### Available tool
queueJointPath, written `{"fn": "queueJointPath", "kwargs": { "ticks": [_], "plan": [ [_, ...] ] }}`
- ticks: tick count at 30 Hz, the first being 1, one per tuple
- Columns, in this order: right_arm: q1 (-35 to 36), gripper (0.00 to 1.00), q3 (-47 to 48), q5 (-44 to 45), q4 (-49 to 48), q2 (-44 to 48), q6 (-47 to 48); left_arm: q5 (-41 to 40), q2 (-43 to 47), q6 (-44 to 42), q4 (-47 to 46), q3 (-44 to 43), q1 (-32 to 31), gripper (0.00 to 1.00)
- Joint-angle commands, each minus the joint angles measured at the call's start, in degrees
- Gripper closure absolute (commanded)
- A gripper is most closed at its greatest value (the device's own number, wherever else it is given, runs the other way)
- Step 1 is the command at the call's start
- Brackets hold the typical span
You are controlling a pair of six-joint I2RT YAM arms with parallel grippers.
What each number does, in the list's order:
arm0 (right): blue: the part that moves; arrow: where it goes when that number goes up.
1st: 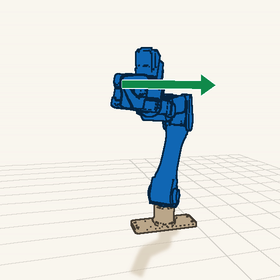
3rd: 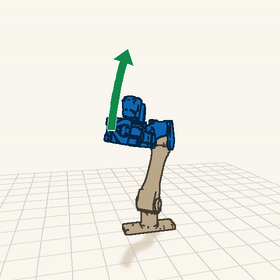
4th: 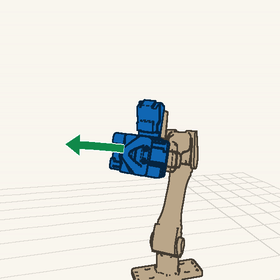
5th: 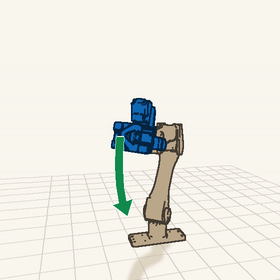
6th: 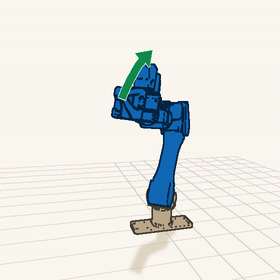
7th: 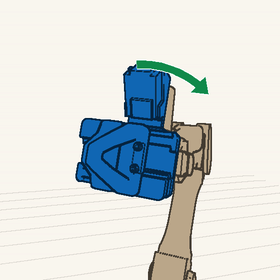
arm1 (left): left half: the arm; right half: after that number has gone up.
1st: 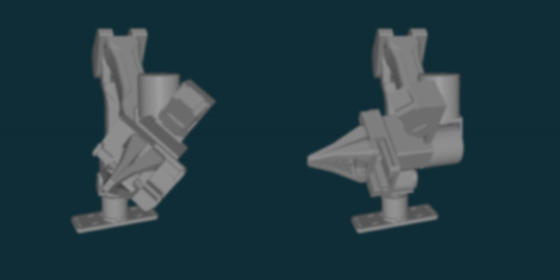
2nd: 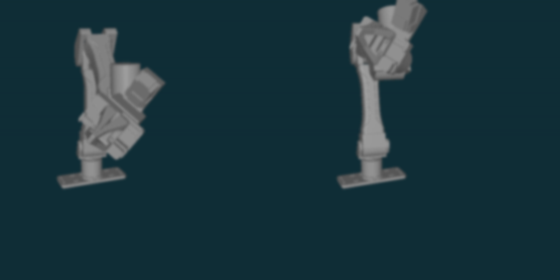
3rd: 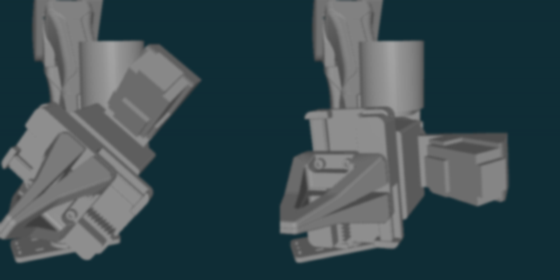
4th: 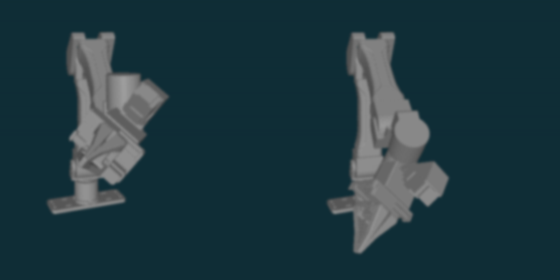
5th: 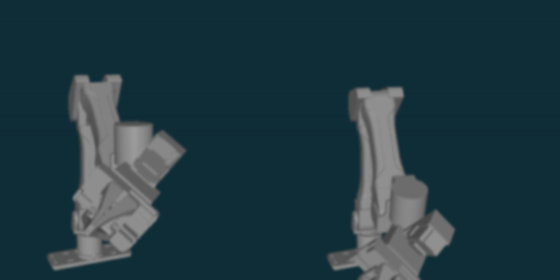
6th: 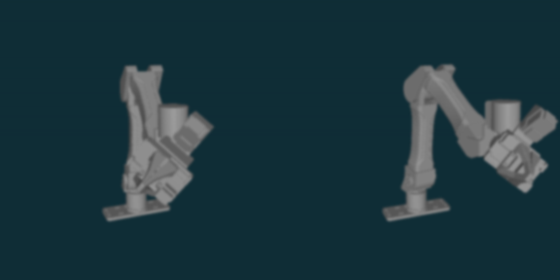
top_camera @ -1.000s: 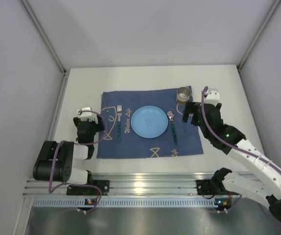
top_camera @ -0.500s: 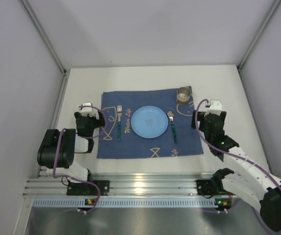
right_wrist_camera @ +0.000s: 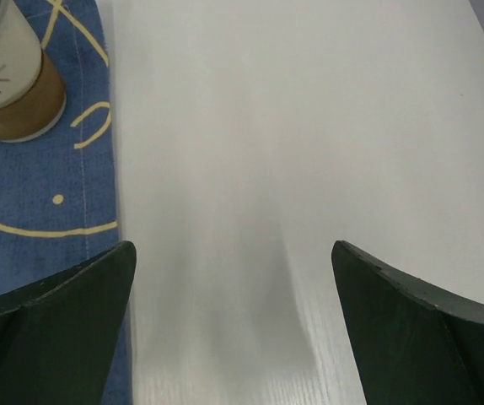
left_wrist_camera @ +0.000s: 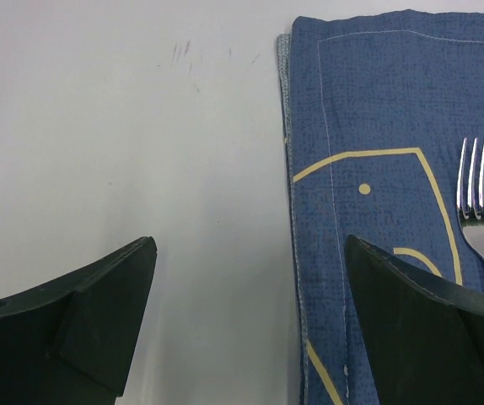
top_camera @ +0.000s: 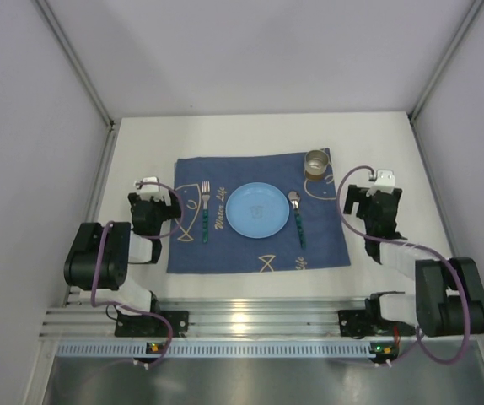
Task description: Set the dinner table for one person
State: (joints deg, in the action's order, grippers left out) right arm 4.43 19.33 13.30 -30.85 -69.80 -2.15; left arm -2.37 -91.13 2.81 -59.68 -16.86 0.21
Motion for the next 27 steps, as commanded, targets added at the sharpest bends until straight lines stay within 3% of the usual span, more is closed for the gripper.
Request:
{"fn": "queueJointPath", "kwargs": {
  "ticks": [1,5,7,9,10,18,27],
  "plan": [
    [-2.14,0.00,-0.18,-6.35,-14.67,-3.32,3.37,0.44,0.87,-0.35,-3.16,-1.33,0.06,0.01],
    [-2.76,0.00,1.50,-11.70,-23.42,-11.90,5.14,0.44,0.87,-0.44,-3.25,-1.33,-0.03,0.01],
    [-3.02,0.00,0.62,-9.89,-22.07,-11.15,4.09,0.44,0.87,-0.35,-3.25,-1.33,-0.03,0.01],
    [-2.93,0.00,-2.88,-10.39,-30.82,-11.67,4.35,0.44,0.96,-0.43,-3.08,-1.33,-0.03,0.01],
    [-3.98,0.00,-6.73,-15.97,-37.55,-13.24,4.61,0.35,0.87,-0.35,-3.07,-1.24,-0.03,0.01],
    [-3.64,0.00,-4.57,-10.85,-34.99,-13.26,3.39,0.44,0.87,-0.35,-3.07,-1.42,0.06,0.02],
    [-3.64,0.00,-4.48,-10.75,-35.24,-13.34,3.30,0.44,0.95,-0.35,-2.90,-1.42,0.06,0.01]
  ]
}}
